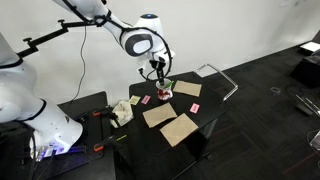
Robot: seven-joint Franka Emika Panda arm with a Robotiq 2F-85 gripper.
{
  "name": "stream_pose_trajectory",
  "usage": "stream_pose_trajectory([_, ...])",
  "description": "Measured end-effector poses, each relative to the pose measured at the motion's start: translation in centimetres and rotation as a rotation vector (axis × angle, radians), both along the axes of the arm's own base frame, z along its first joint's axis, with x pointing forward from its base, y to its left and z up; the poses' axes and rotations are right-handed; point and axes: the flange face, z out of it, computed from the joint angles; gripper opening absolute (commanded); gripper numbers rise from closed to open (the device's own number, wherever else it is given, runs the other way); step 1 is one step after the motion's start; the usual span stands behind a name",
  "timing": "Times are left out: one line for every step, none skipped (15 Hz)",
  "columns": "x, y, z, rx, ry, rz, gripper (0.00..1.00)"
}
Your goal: Take the green pen out of the maroon mug
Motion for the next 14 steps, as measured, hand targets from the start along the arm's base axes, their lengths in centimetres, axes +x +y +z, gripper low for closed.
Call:
stream_pose_trajectory([0.0,0.0,-0.1,0.0,0.003,0.0,0.39])
stream_pose_trajectory([0.1,0.0,-0.2,0.0,0.007,0.0,0.38])
stream_pose_trajectory([0.1,0.0,-0.4,0.0,0.009,0.0,0.39])
stream_pose_trajectory([0.2,0.1,-0.5,0.0,0.011,0.001,0.38])
stream_pose_trajectory([0.2,0.1,-0.6,0.0,0.013,0.002,0.39])
stream_pose_trajectory([0.4,0.2,-0.8,0.0,0.014,0.004,0.39])
stream_pose_trajectory([0.5,0.3,-0.9,0.0,0.015,0.006,0.39])
stream_pose_trajectory([0.6,0.4,-1.1,0.0,0.017,0.007,0.39])
stream_pose_trajectory([0.8,0.5,-1.2,0.001,0.018,0.009,0.38])
stream_pose_trajectory([0.9,0.6,-1.4,0.001,0.02,0.009,0.39])
stream_pose_trajectory([1.0,0.6,-1.6,0.0,0.022,0.009,0.38])
stream_pose_trajectory([1.2,0.5,-1.8,0.0,0.024,0.008,0.38])
stream_pose_trajectory([1.3,0.4,-2.0,-0.001,0.026,0.006,0.39])
stream_pose_trajectory([1.5,0.3,-2.2,-0.002,0.027,0.004,0.39])
